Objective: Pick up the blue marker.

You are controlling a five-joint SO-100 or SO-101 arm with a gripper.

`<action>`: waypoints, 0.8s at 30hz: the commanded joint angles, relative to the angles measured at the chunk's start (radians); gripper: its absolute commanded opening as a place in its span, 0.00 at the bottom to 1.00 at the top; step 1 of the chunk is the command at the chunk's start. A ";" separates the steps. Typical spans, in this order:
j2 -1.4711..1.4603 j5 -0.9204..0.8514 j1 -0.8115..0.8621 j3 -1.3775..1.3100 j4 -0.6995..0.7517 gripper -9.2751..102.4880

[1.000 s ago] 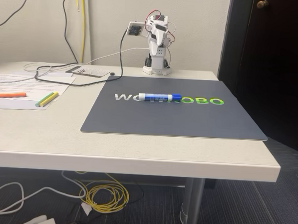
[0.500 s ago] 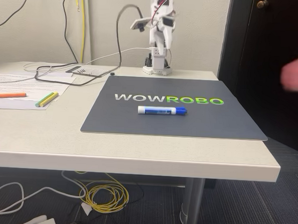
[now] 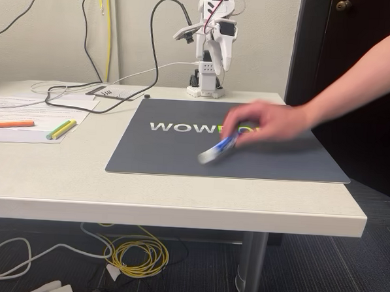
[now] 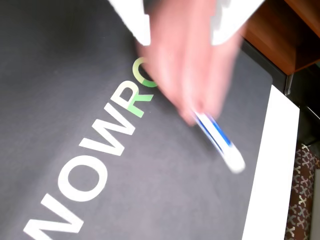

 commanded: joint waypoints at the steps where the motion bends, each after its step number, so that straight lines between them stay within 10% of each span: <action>1: 0.006 -0.014 0.009 -0.051 0.000 0.21; 13: 0.029 -0.074 0.006 -0.025 0.018 0.21; 24: -0.084 -0.609 -0.032 -0.025 -0.018 0.39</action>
